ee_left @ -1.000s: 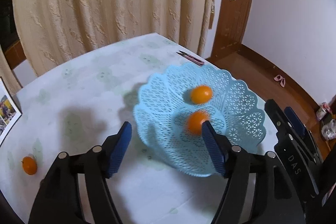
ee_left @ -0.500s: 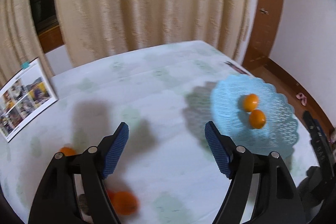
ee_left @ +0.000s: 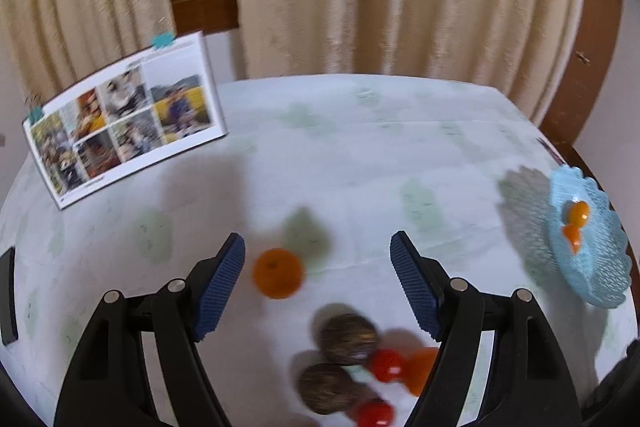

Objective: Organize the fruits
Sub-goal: 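Grasp the tangerine on the cloth with the left tool, then drop another small orange into the basket with the right tool while the left tool holds the tangerine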

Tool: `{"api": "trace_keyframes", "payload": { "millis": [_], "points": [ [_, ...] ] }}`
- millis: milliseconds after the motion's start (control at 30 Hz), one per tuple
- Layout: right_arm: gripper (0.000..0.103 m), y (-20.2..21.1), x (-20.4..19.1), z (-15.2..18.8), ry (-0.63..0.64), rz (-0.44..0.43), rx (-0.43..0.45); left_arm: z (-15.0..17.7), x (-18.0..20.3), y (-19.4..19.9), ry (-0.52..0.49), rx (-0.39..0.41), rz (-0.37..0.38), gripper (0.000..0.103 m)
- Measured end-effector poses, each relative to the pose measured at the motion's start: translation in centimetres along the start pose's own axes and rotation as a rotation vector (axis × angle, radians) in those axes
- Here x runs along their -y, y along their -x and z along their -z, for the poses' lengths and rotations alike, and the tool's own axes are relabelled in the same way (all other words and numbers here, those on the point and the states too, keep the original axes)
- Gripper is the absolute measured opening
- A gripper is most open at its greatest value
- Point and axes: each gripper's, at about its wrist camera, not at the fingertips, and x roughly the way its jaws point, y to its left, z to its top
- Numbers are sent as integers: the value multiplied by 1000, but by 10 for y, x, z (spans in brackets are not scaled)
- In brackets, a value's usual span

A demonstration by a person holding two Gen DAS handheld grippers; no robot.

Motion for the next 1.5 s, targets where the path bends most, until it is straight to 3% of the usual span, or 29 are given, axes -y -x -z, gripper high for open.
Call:
{"api": "trace_keyframes", "payload": {
  "millis": [433,633,800,1000,1267,1500],
  "points": [
    [74,18,-63,24,97,-174,-110,16,-35,-47,60,-107,2,73],
    [74,22,-89,32,135,-259,-170,21,-37,-57,65,-141,37,60],
    [74,22,-109,40,152,-340,-241,24,-38,-64,73,-161,69,41],
    [74,13,-135,53,184,-436,-334,23,-40,-58,78,-147,86,39],
    [74,-5,-169,76,187,-593,-522,9,-39,-20,68,-49,79,39],
    [74,-11,-204,89,239,-678,-604,1,-37,11,59,21,94,39]
  ]
}}
